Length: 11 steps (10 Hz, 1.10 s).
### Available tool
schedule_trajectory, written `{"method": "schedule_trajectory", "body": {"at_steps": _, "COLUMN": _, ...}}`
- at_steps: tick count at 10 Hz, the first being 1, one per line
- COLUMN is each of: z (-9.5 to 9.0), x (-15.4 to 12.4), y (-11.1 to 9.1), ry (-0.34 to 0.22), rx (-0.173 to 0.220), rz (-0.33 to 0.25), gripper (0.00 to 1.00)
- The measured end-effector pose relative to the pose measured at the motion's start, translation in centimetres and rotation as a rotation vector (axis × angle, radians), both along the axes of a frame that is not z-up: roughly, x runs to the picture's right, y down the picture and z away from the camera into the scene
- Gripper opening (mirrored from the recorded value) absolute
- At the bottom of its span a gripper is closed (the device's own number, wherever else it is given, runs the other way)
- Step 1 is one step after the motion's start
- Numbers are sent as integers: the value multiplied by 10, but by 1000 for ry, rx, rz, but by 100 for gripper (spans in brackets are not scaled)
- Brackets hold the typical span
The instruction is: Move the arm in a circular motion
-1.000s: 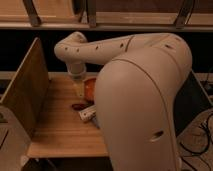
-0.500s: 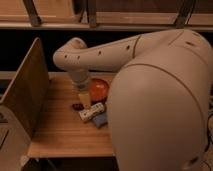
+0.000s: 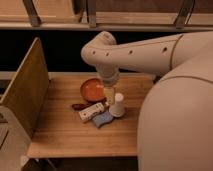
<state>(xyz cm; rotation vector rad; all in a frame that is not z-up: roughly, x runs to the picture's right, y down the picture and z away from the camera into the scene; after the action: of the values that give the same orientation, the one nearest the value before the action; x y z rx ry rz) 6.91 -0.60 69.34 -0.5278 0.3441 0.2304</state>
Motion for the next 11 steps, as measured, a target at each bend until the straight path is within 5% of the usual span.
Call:
{"method": "schedule_trajectory", "body": {"at_steps": 3, "z": 33, "x": 9, "y": -39, "ry": -17, "rx": 37, "rz": 19, "gripper": 80}}
{"method": "schedule_trajectory", "body": {"at_steps": 4, "z": 59, "x": -26, "y": -46, "ry": -90, "rx": 18, "rz": -4, "gripper": 80}}
{"method": "schedule_trajectory", "body": {"at_steps": 6, "z": 75, "x": -81, "y": -32, "ry": -184, "rx": -44, "rz": -66, "gripper": 80}}
{"method": "schedule_trajectory", "body": {"at_steps": 8, "z": 63, "x": -124, "y": -10, "ry": -250, "rx": -112, "rz": -132, "gripper": 80}}
{"method": "schedule_trajectory", "body": {"at_steps": 11, "z": 27, "x": -172, "y": 19, "ry": -323, "rx": -141, "rz": -237, "gripper": 80}}
